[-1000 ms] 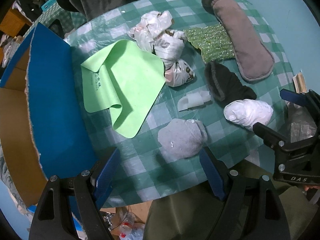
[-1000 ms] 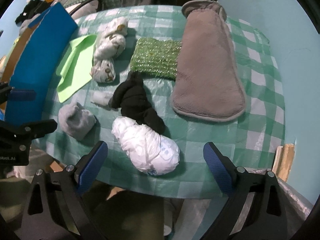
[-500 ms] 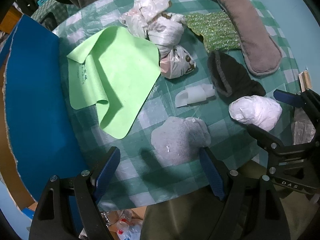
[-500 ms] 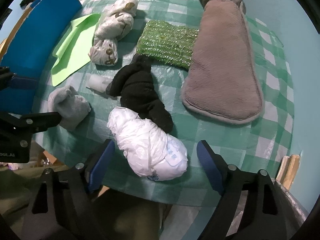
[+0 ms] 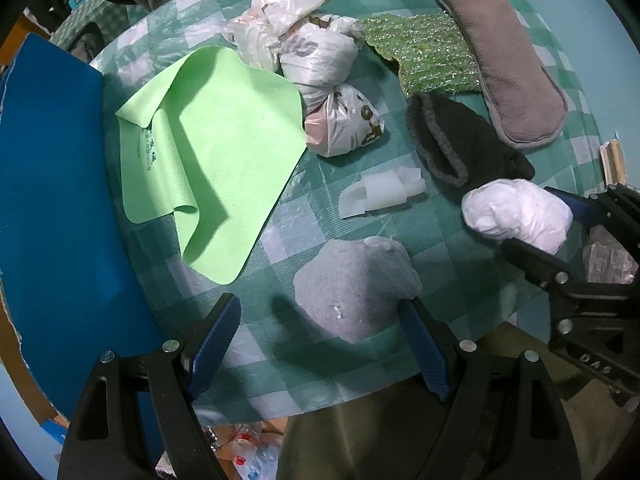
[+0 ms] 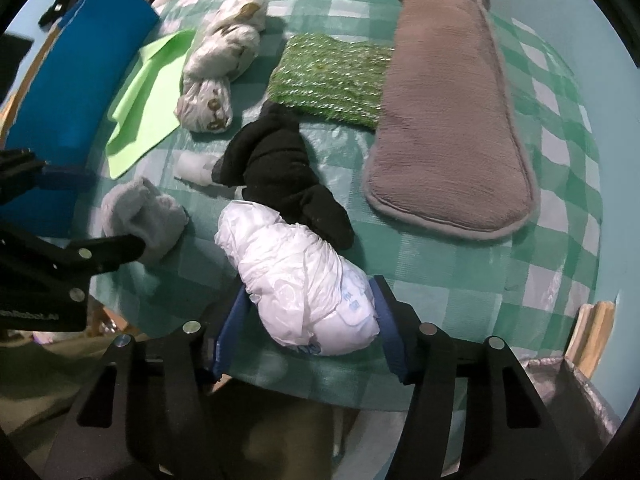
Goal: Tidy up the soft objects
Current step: 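Grasp the white diaper bundle with the right tool while the left tool grasps the grey sock ball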
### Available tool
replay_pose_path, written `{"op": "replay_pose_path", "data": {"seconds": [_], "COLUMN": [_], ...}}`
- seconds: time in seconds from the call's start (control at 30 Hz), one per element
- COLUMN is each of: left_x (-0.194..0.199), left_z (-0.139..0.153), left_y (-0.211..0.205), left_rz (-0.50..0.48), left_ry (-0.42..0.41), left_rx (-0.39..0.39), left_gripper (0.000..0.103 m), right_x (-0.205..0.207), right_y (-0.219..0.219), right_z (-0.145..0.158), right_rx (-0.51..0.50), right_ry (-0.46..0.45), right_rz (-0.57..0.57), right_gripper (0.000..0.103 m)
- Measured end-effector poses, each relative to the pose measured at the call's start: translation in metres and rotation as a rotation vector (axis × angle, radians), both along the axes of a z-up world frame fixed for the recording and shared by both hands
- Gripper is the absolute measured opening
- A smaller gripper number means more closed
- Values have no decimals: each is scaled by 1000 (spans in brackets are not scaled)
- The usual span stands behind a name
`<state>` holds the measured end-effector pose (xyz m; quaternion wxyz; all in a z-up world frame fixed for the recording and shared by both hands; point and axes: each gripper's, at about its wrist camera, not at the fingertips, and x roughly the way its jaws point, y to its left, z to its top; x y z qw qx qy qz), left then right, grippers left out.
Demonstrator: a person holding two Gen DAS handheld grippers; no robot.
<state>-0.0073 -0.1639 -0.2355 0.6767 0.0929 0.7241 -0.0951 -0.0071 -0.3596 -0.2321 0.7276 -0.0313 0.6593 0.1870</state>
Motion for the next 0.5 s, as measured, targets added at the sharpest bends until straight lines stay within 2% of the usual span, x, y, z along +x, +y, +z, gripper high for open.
{"op": "replay_pose_path", "data": {"seconds": [0.2,0.4,0.43,0.5], "left_x": [4,9,10,12], "left_z": [8,-9,-13,-20], "left_y": [0,-9,-11,-17], "left_rz": [17,25,26,25], "left_ry": [11,42,47,56], "left_rx": [-29,-27,-8,-4], "left_gripper": [83,83,83,83], "right_x": [5,8,9,2], "right_y": [-21,-32,-34,-19], "right_z": [17,32,34,45], "right_rx": [67,103,107,109], "right_ry": [-11,-23,-28,-36], "right_rz": [-59,-87,-87,-88], "right_gripper": [59,59,59,59]}}
